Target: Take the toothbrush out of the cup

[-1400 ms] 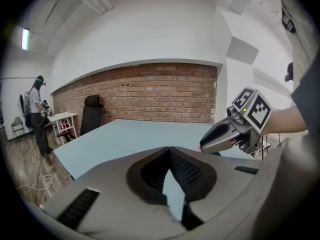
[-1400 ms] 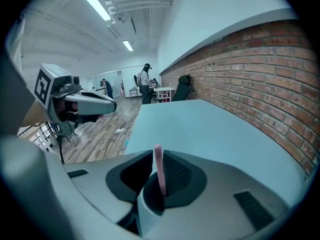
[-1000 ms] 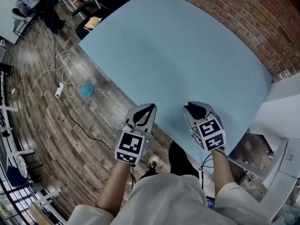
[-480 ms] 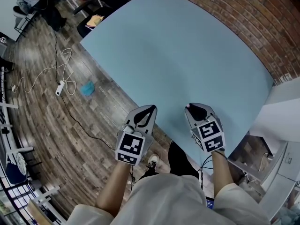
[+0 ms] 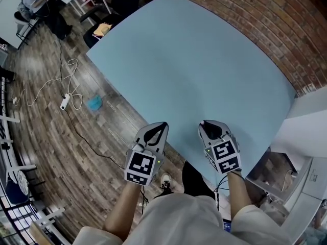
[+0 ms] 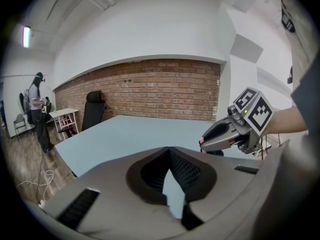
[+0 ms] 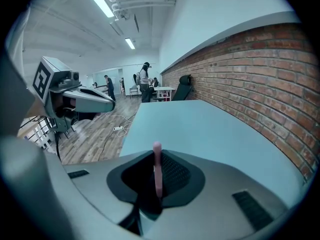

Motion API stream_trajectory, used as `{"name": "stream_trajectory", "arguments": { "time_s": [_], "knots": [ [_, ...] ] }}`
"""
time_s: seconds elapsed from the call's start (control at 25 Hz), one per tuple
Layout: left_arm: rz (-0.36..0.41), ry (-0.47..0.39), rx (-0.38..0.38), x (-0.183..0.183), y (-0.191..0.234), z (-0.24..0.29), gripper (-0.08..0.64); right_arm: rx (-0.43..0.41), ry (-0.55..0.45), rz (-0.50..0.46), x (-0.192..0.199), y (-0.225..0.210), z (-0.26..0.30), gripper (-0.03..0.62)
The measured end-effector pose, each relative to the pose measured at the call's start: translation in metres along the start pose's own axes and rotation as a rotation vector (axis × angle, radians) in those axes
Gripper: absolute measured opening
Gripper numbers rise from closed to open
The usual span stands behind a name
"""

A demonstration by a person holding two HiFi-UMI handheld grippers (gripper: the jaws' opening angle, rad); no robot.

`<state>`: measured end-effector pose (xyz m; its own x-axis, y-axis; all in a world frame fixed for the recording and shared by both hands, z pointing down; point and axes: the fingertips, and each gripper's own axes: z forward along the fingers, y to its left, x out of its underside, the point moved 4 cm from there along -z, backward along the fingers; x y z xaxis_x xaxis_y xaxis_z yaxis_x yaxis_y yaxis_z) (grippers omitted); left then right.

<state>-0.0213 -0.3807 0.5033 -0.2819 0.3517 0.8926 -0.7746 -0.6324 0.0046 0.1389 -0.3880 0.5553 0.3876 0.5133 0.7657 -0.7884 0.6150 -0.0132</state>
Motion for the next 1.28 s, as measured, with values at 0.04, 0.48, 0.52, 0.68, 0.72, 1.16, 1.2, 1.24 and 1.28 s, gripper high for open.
{"name": "stream_trajectory", "arguments": {
  "time_s": [0.04,0.48,0.52,0.68,0.72,1.16,1.2,1.24,1.28],
  "knots": [
    [0.002,-0.002,0.001,-0.001,0.000,0.000,0.026,0.002,-0.002,0.000,0.000,-0.001,-0.001,0.069],
    [0.039,-0.056,0.024,-0.017,-0.016,-0.013,0.026,0.136,-0.106,0.010,-0.012,-0.008,-0.042,0.068],
    [0.042,-0.064,0.027,-0.019,-0.017,-0.016,0.026,0.148,-0.119,0.007,-0.014,-0.007,-0.048,0.069],
    [0.070,-0.095,0.034,-0.030,-0.027,-0.026,0.026,0.183,-0.166,-0.011,-0.024,-0.005,-0.070,0.069],
    [0.078,-0.105,0.034,-0.033,-0.030,-0.028,0.026,0.191,-0.177,-0.016,-0.025,-0.005,-0.076,0.069],
    [0.131,-0.225,0.037,-0.062,-0.051,-0.076,0.026,0.268,-0.274,-0.063,-0.047,0.027,-0.135,0.069],
    [0.136,-0.234,0.040,-0.064,-0.054,-0.080,0.026,0.278,-0.284,-0.064,-0.048,0.029,-0.142,0.069],
    [0.143,-0.242,0.044,-0.067,-0.058,-0.084,0.026,0.286,-0.295,-0.064,-0.049,0.031,-0.150,0.069],
    [0.150,-0.250,0.048,-0.069,-0.063,-0.088,0.026,0.294,-0.306,-0.062,-0.049,0.032,-0.157,0.069]
  ]
}}
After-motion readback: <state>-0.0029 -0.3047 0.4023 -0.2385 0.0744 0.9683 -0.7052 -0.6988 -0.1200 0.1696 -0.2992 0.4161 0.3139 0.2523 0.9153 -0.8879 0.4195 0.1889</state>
